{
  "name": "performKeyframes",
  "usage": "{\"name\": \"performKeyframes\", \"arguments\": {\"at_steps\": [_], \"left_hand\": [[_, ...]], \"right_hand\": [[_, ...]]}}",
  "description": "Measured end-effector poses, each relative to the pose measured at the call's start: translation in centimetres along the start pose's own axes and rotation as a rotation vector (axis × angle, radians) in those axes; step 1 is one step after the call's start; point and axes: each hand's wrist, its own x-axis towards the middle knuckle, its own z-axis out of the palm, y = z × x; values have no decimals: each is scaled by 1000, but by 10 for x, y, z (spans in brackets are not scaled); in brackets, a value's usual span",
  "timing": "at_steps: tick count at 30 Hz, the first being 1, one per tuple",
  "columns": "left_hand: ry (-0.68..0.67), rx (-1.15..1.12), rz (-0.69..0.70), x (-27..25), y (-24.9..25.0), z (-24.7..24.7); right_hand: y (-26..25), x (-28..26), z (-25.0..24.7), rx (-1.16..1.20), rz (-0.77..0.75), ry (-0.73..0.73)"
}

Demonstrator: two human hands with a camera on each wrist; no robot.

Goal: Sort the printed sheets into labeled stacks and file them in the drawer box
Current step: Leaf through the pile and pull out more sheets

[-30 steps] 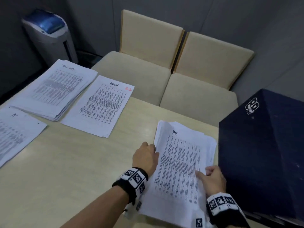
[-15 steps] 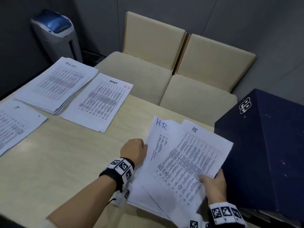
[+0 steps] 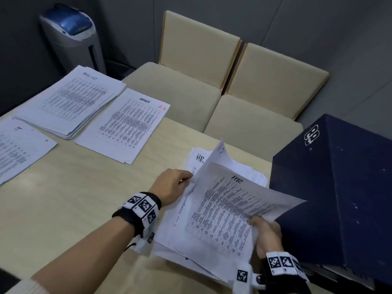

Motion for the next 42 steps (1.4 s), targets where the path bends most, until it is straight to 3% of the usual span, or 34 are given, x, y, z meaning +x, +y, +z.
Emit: {"name": "performKeyframes", "arguments": {"at_steps": [5,8,11,14,18,23,27,31,35,39,42], "left_hand": [[-107,-623,-169,-7,-6,-1],[-97,-787,-285,-9,-6,-2],[-13,-698,-383,-7,-8,3],[135,-313,-495,-3,-15,8],[26,-59,-564,-5,-16,17],[10,-47,-497,-5,-17,15],[-86,356,-353,-6,-13,-1],[-2,523,-150,-8,-6,-13],[45,412,-31,-10,0,-19],[215,193,47,-19,0,-18],[147,-167,7,-24,1,-17]], "right_hand": [[-9,-10,-4,81,-60,-177],[-10,-17,-3,118,-100,-257],[-8,-15,-1,160,-115,-251],[-5,-14,-2,180,-87,-248],[2,-7,-4,155,-84,-206],[0,-7,-7,107,-90,-157],[0,-1,-3,118,-35,-67],[3,-1,2,141,4,-49],[8,6,6,225,20,-100],[1,-2,6,180,-44,-159],[-2,-1,4,147,-25,-180]]}}
